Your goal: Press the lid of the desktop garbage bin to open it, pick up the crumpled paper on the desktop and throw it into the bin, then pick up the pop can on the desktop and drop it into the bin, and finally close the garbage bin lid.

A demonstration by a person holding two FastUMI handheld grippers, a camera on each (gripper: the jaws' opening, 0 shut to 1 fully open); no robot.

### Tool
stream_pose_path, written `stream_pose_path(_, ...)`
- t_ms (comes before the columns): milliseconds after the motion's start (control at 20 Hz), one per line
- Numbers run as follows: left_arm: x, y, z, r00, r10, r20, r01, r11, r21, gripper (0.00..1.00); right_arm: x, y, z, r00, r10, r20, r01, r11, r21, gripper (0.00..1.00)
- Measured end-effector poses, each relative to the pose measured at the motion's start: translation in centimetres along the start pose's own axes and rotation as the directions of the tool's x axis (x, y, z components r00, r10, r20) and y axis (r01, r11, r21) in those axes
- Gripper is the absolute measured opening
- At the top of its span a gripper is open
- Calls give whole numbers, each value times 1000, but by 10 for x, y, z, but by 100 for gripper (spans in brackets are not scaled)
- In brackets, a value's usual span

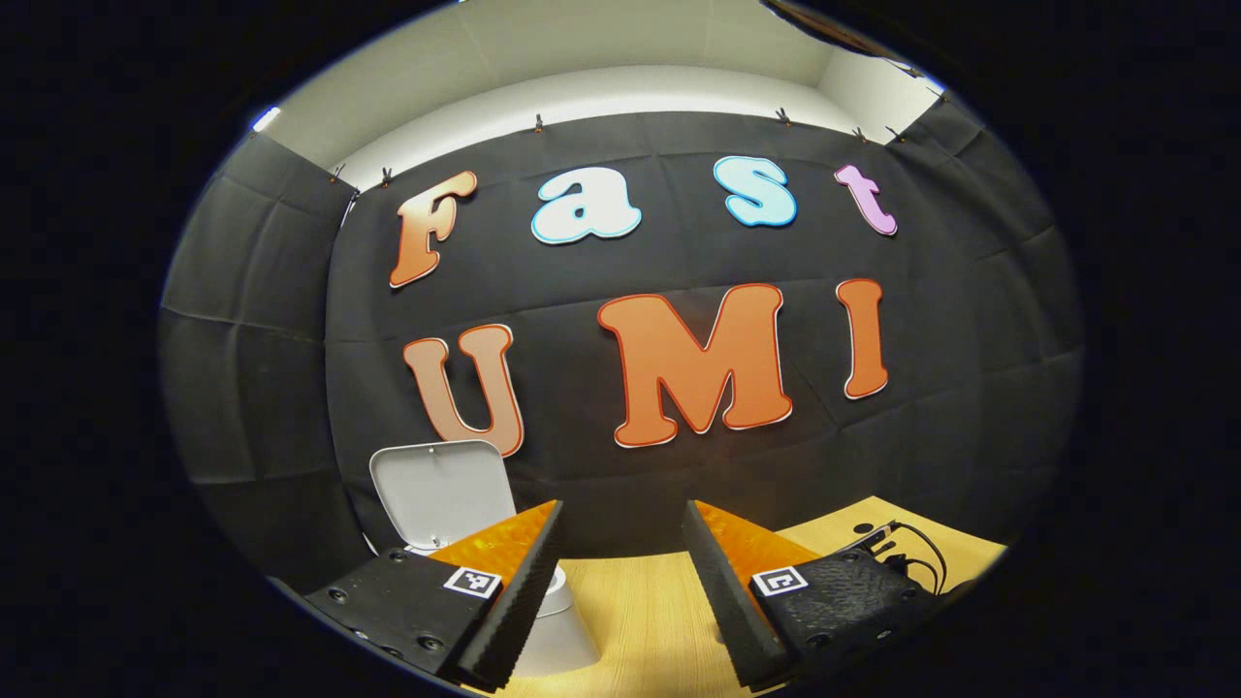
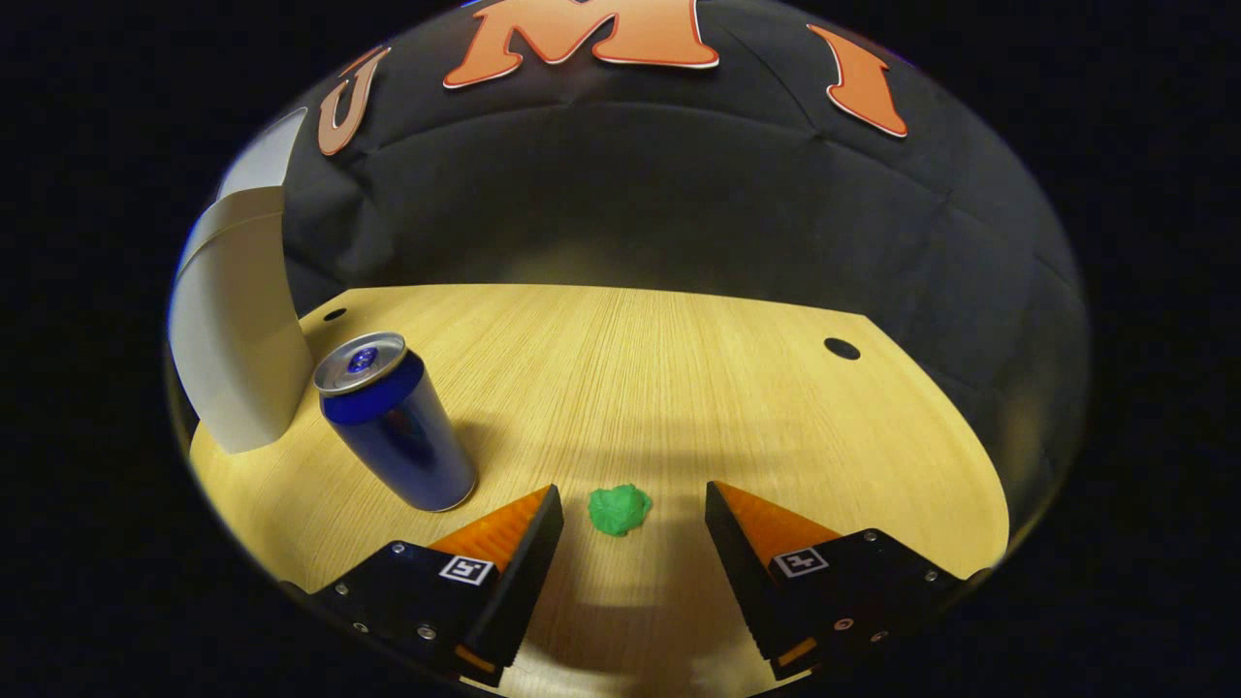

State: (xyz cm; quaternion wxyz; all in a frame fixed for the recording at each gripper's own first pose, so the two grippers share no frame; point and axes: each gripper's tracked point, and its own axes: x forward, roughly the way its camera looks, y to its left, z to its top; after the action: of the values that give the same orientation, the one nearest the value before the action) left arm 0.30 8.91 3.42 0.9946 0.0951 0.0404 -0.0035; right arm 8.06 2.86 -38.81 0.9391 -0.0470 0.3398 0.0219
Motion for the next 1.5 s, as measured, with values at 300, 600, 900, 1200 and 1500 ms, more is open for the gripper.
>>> stream_pose_path(300, 0, 5, -8, 1000, 6, -23, -6, 1000, 12, 84, 17, 0, -13, 999, -16, -37, 17, 1000, 17, 73)
stream_pose_path(600, 1, 11, -12, 999, 5, -38, -5, 1000, 21, 79, 23, 5, -10, 999, -22, -44, 23, 999, 25, 28)
stream_pose_path(900, 2, 6, -19, 998, -16, -56, 17, 1000, 8, 79, 12, 8, -10, 999, 2, -46, -2, 1000, 13, 14)
stream_pose_path(1200, -1, 1, -22, 998, -32, -57, 31, 999, -12, 79, -19, 5, 25, 998, 27, 48, -29, 999, 35, 12)
stream_pose_path(1500, -7, -2, -21, 998, -42, -44, 39, 998, -52, 79, -64, 0, 67, 987, 44, 157, -50, 998, 39, 12)
